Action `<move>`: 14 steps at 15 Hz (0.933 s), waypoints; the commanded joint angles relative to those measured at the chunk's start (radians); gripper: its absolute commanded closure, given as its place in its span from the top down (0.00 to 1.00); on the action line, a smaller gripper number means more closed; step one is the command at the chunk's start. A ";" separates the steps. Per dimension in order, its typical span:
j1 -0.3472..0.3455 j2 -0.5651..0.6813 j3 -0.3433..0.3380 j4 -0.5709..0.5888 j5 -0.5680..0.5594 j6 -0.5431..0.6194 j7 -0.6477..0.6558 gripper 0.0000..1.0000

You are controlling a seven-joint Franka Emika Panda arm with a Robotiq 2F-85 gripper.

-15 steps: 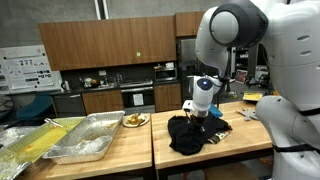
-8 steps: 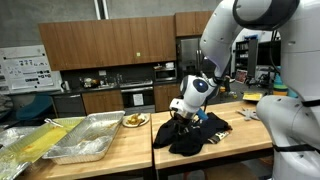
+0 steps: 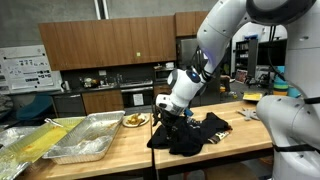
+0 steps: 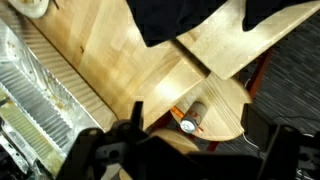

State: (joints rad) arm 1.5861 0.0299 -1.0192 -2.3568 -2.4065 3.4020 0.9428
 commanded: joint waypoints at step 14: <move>-0.053 0.133 -0.005 0.115 0.159 -0.096 -0.108 1.00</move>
State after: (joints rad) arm 1.5540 0.0801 -1.0110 -2.2934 -2.2883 3.3384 0.8102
